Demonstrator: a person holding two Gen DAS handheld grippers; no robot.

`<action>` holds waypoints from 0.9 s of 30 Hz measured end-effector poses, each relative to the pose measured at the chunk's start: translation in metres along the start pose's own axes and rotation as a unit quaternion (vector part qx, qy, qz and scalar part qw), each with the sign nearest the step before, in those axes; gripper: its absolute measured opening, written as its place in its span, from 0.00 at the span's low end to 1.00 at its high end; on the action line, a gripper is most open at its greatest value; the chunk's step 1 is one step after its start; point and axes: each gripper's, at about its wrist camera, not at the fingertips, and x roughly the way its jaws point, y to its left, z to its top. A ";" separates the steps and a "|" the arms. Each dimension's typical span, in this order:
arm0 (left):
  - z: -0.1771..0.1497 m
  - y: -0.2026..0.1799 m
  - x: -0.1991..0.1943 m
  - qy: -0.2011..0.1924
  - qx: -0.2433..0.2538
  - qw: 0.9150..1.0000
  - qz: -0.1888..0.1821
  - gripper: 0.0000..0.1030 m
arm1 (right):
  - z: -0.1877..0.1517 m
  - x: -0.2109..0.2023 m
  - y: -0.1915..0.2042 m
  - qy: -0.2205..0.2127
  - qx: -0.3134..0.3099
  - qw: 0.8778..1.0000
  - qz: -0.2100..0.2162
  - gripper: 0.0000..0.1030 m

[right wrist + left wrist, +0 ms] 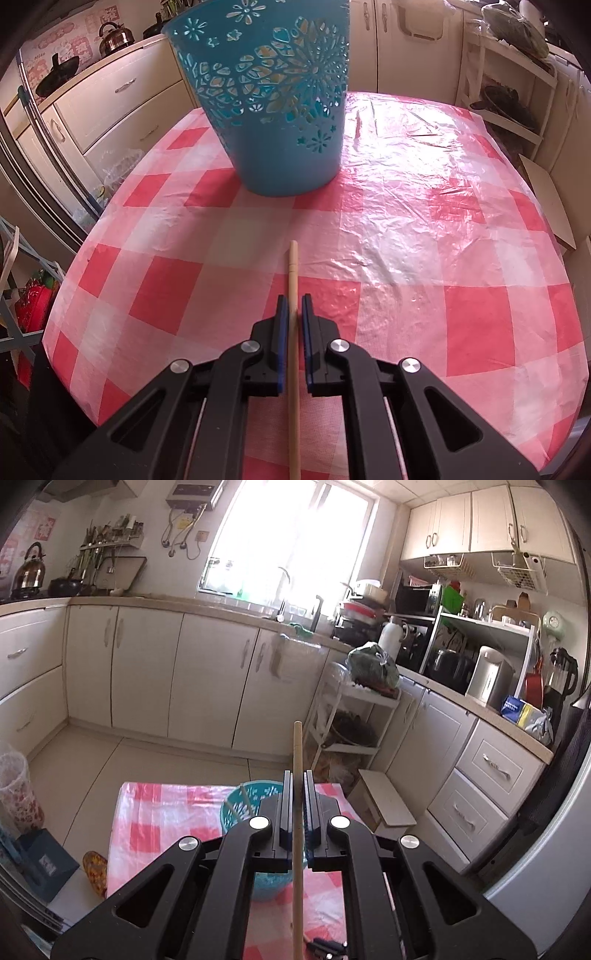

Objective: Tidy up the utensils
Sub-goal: 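Lift the chopstick over the blue cup and open the left tool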

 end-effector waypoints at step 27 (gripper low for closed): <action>0.006 0.033 0.131 -0.055 -0.045 0.995 0.067 0.05 | 0.002 0.003 -0.004 -0.002 0.015 1.000 0.017 0.08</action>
